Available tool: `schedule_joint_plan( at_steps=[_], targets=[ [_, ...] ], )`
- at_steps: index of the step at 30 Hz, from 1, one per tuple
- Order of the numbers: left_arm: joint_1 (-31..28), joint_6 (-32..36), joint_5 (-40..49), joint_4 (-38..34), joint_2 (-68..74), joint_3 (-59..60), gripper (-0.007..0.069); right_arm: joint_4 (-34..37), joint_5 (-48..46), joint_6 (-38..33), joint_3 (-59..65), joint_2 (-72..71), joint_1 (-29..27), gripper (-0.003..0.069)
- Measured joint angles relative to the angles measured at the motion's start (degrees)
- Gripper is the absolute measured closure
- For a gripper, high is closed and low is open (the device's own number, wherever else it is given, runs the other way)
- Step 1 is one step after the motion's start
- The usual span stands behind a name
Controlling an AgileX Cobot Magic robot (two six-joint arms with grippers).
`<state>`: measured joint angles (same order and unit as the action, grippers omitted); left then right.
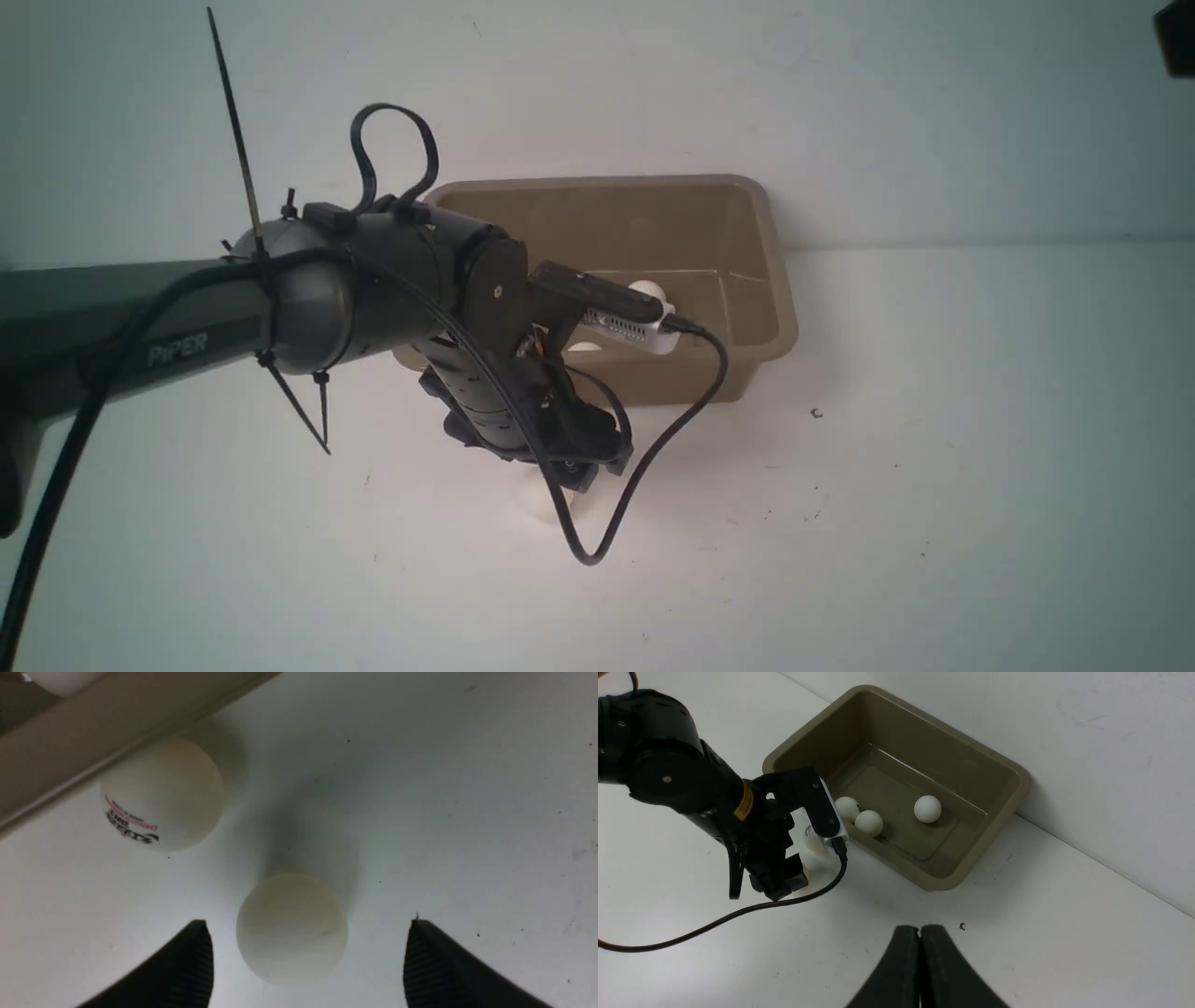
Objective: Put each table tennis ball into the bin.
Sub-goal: Use the left arm to clamp the table tennis ball closest to it
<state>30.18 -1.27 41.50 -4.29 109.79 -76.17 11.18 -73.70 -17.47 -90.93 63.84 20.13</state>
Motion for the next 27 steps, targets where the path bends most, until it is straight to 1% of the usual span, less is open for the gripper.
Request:
schedule_joint_plan(
  at_steps=[8,16,18,20,22,23,27],
  targets=[
    [0.0,0.0,-0.37,1.23,2.77,0.0,0.0132,0.0,0.0,-0.11,0.0,0.0,0.0,0.0676],
    [0.0,0.0,-3.54,2.56,5.27,0.0,0.0134,0.0,0.0,-0.11,0.0,0.0,0.0,0.0676],
    [0.0,0.0,-3.9,2.56,5.5,0.0,0.0151,0.0,0.0,-0.11,0.0,0.0,0.0,0.0676],
    [0.0,-0.06,-3.84,2.56,5.55,0.0,0.019,0.05,0.0,-0.11,0.0,0.0,0.0,0.0676],
    [0.0,-0.17,-2.84,2.56,5.55,0.0,0.0265,0.16,0.0,-0.11,0.0,0.0,0.0,0.0676],
    [0.0,-0.23,-2.27,2.62,5.55,0.0,0.0274,0.16,0.0,-0.11,0.0,0.0,0.0,0.0676],
    [0.0,-0.1,-0.56,2.74,5.55,-0.1,0.0272,0.16,0.0,-0.11,0.0,0.0,0.0,0.0676]
  ],
)
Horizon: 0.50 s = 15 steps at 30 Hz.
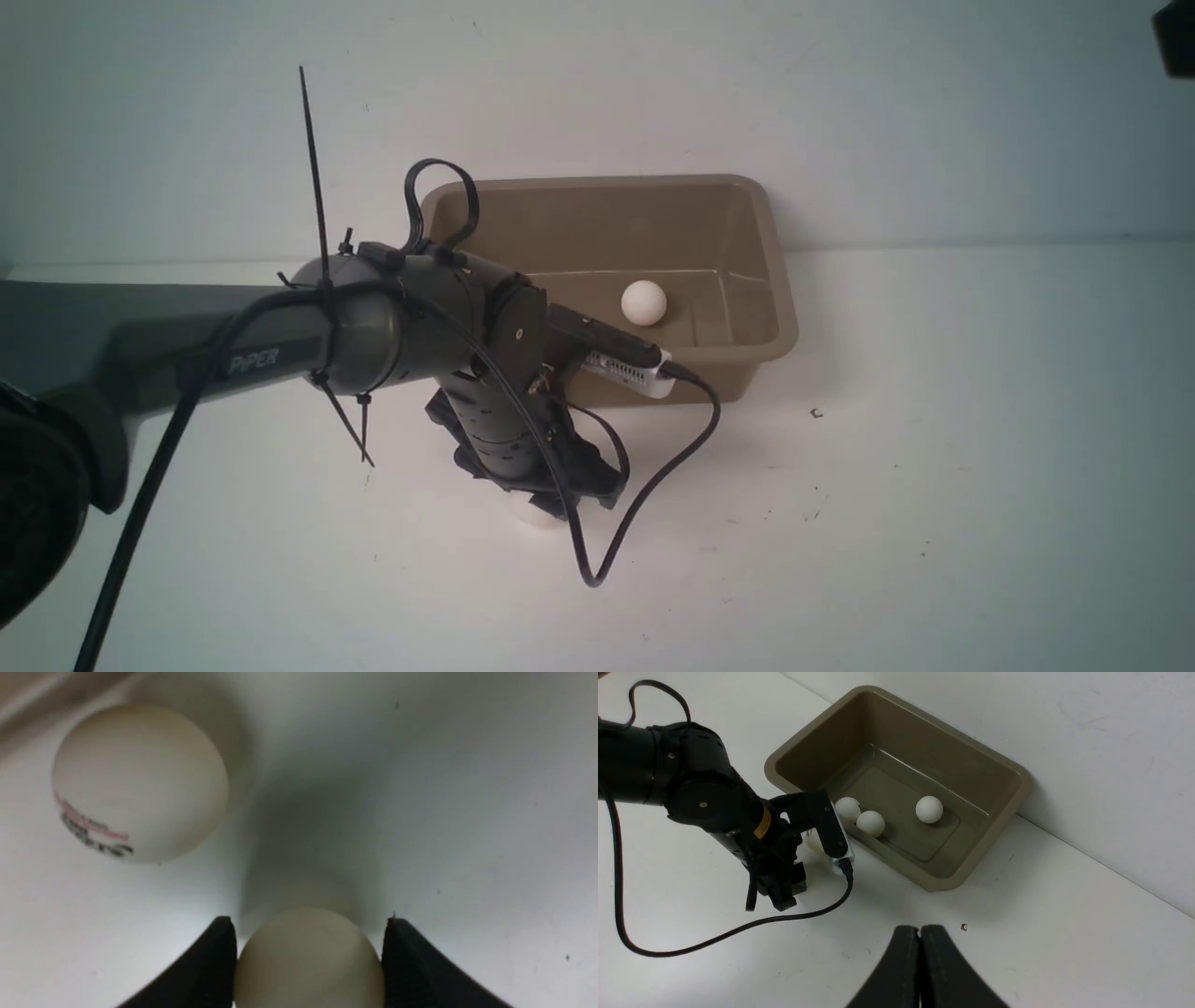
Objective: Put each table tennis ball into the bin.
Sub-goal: Use the left arm to clamp the table tennis ball closest to it
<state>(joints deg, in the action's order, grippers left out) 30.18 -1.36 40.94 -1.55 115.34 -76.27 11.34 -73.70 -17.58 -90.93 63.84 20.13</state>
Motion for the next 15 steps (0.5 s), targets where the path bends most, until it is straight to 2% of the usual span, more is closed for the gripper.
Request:
schedule_joint_plan(
  at_steps=[8,15],
  targets=[
    [0.05,1.36,9.93,0.25,-5.29,-1.49,0.0272,0.0,0.0,0.0,0.0,0.0,0.0,0.0676],
    [-0.09,1.03,7.15,2.45,-12.59,-12.12,0.0272,0.0,0.0,-0.05,0.0,0.0,0.0,0.0676]
  ],
)
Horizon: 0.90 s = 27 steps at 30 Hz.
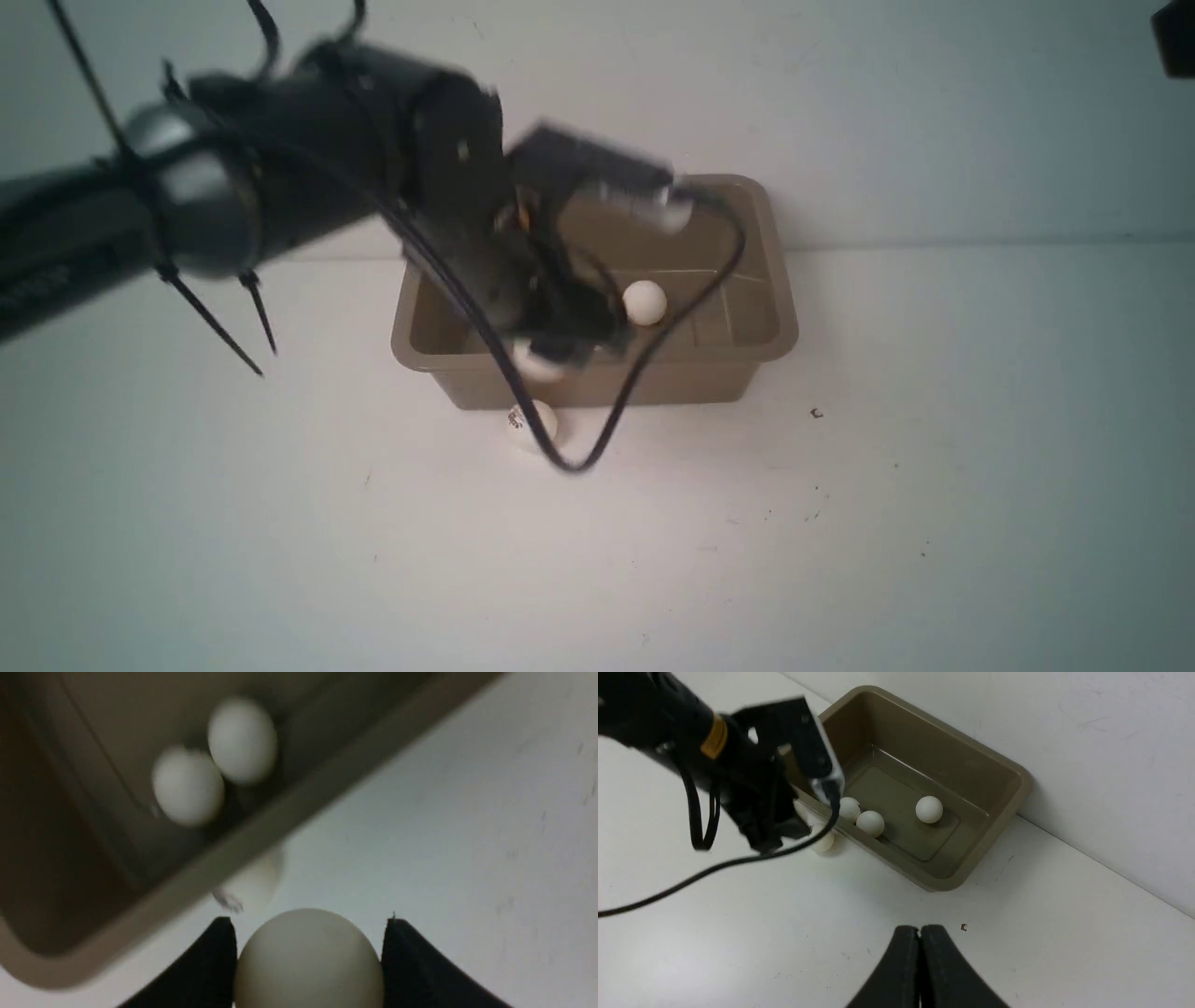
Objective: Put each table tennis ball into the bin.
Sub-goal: Use the left arm to clamp the table tennis ball closest to it, then use the left arm to put the table tennis ball into the box
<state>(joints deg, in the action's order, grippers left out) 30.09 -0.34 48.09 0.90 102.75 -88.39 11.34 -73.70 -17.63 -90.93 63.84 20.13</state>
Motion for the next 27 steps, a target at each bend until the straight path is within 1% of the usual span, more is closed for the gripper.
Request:
schedule_joint_plan(
  at_steps=[2,4,6,9,12,22,25,27],
  targets=[
    [-0.28,-0.32,-1.19,1.11,0.17,-2.33,0.0272,0.0,0.0,0.0,0.0,0.0,0.0,0.0676],
    [-1.58,-1.43,-2.07,4.42,2.49,-7.37,0.0272,0.0,0.0,0.0,0.0,0.0,0.0,0.0676],
    [-2.02,-1.73,-2.07,5.24,3.53,-8.64,0.0272,0.0,0.0,0.0,0.0,0.0,0.0,0.0676],
    [-3.55,-2.67,-2.06,7.5,8.53,-12.5,0.0272,0.0,0.0,0.0,0.0,0.0,0.0,0.0676],
    [-4.21,-2.84,-2.12,8.73,13.13,-13.86,0.0272,0.0,0.0,0.0,0.0,0.0,0.0,0.0676],
    [-4.26,-2.79,-3.24,8.97,19.61,-14.19,0.0272,0.0,0.0,0.0,0.0,0.0,0.0,0.0676],
    [-4.26,-2.79,-3.42,8.97,19.94,-14.19,0.0252,0.02,0.0,0.0,0.0,0.0,0.0,0.0676],
    [-4.26,-2.79,-3.49,8.97,19.94,-14.25,0.0218,0.02,0.0,0.0,0.0,0.0,0.0,0.0676]
  ],
)
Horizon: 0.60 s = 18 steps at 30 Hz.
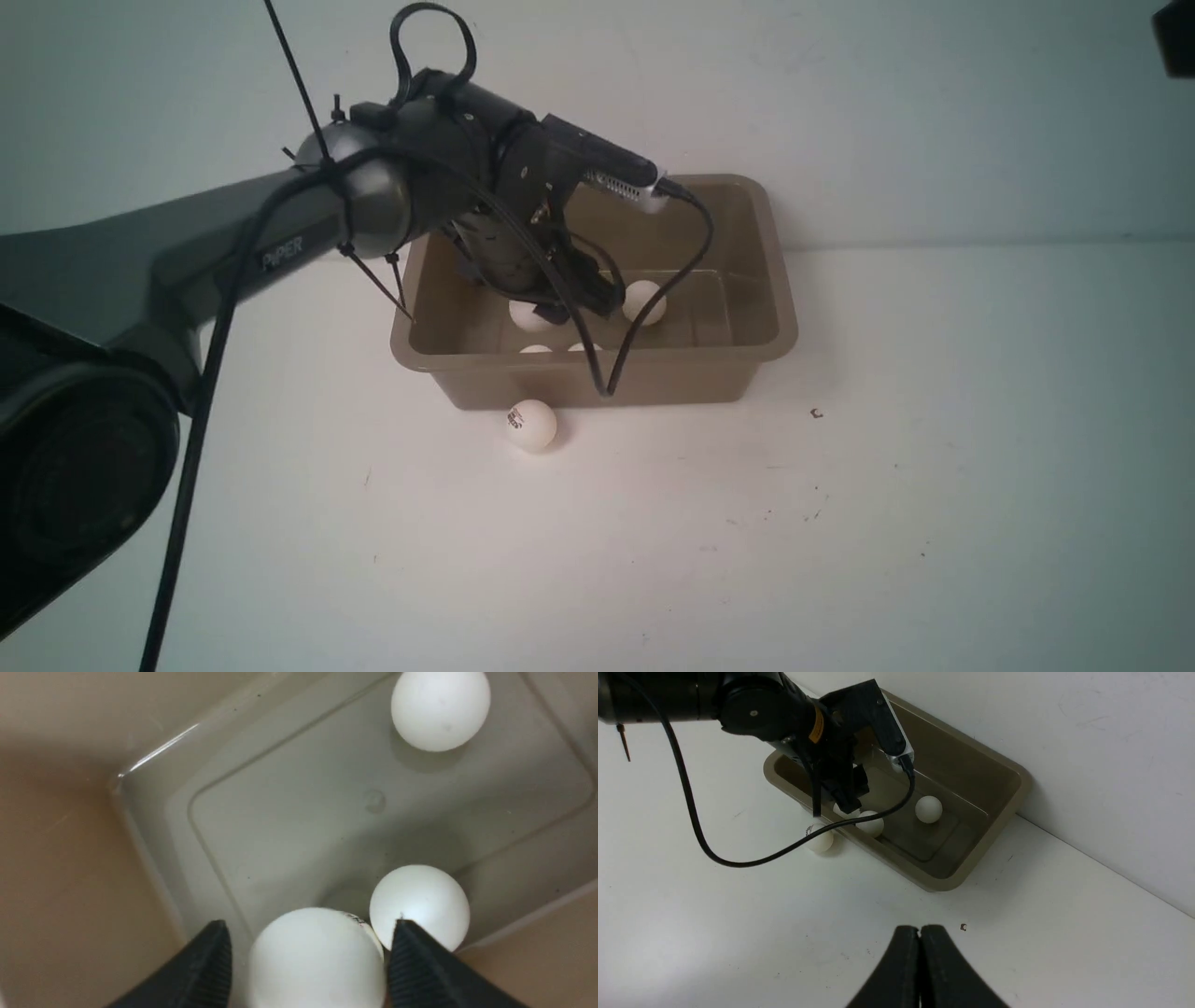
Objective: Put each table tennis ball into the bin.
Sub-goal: Use the left arm to put the table tennis ball into the box, then use the left arm to clamp the table tennis ball closest to it
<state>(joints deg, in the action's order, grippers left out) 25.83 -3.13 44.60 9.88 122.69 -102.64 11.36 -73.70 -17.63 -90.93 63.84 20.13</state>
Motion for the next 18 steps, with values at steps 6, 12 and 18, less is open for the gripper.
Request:
schedule_joint_plan(
  at_steps=[6,12,18],
  targets=[
    [0.0,-0.07,1.49,1.64,-2.53,-0.11,0.0177,0.05,0.0,0.0,0.0,0.0,0.0,0.0676],
    [0.0,-1.2,2.3,2.2,-9.74,-0.11,0.0258,0.05,0.0,0.0,0.0,0.0,0.0,0.0676],
    [0.79,-2.64,5.18,2.14,-24.01,5.7,0.04,0.05,0.0,0.0,0.0,0.0,0.0,0.0676]
  ],
)
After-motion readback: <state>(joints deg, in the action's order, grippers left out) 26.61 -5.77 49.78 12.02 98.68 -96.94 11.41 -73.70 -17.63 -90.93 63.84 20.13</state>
